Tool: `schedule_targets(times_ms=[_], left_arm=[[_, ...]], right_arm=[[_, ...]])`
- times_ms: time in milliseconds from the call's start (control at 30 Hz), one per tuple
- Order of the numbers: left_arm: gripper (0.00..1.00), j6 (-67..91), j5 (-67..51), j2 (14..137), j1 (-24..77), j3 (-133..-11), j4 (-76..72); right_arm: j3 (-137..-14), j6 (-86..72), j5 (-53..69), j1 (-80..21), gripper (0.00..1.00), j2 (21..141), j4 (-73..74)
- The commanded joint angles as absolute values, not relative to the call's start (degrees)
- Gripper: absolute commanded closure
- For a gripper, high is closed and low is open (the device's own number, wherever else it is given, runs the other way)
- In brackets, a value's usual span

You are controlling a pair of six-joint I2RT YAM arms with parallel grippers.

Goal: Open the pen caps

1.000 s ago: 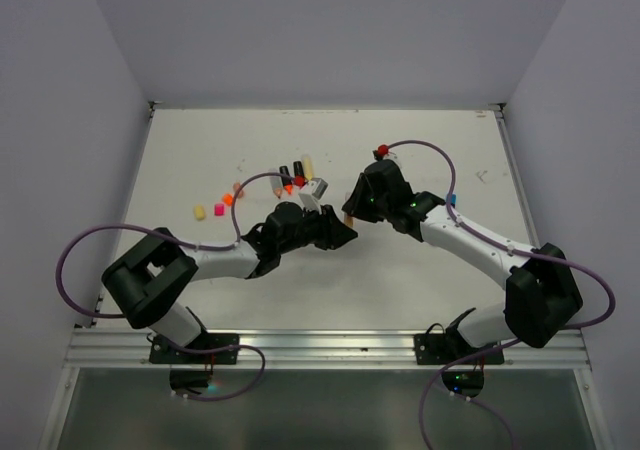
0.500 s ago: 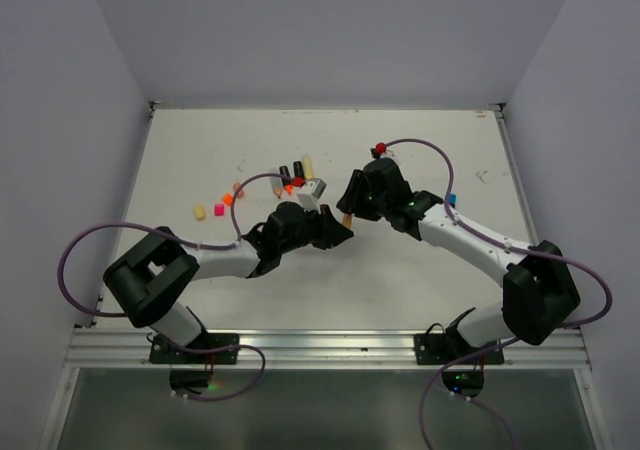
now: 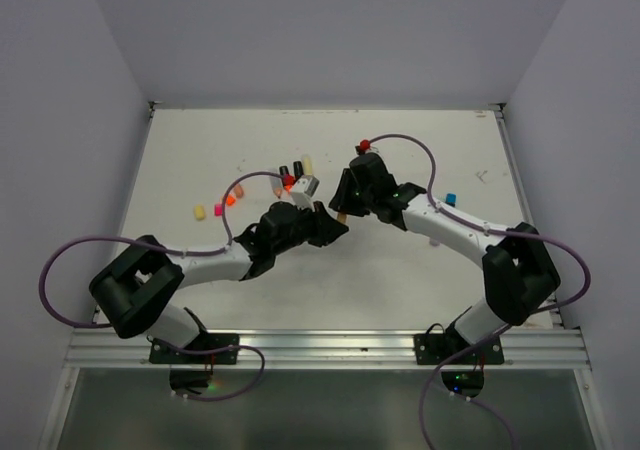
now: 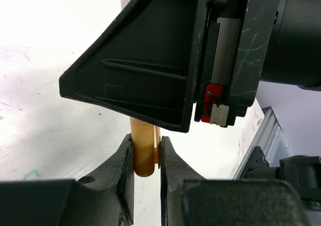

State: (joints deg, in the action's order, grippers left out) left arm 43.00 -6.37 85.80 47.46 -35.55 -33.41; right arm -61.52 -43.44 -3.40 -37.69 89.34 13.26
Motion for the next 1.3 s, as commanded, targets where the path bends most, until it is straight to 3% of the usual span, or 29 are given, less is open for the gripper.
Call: schedule_targets(times_ms=[0, 467, 600, 833, 1067, 1267], left_arm=[[1.00, 40.96, -7.21, 81.74, 48.16, -33.40, -34.37], [1.00, 39.73, -2.29, 71.72, 47.90, -27.07, -28.92], [1.00, 40.08, -0.18, 69.18, 46.85, -26.54, -25.94], [1.00, 41.74, 25.11, 63.64, 41.05, -34.27, 5.48], [1.00, 47.63, 30.23, 61.78, 31.74, -32.79, 16.25], [1.00, 53.96, 31.64, 68.89, 30.50, -29.80, 16.53]], right_arm=[[-68.98, -40.88, -8.70, -36.74, 1.00, 91.31, 10.99], [-95.78, -37.09, -5.19, -24.70, 1.00, 103.44, 16.52], [-95.02, -36.74, -3.44, -24.79, 1.00, 104.33, 16.18], [-85.88, -32.36, -0.18, -28.56, 1.00, 104.67, 13.80], [-83.67, -30.06, 1.32, -36.82, 1.00, 111.25, 12.40], [-85.34, -29.97, 2.46, -39.81, 1.00, 116.89, 11.43]])
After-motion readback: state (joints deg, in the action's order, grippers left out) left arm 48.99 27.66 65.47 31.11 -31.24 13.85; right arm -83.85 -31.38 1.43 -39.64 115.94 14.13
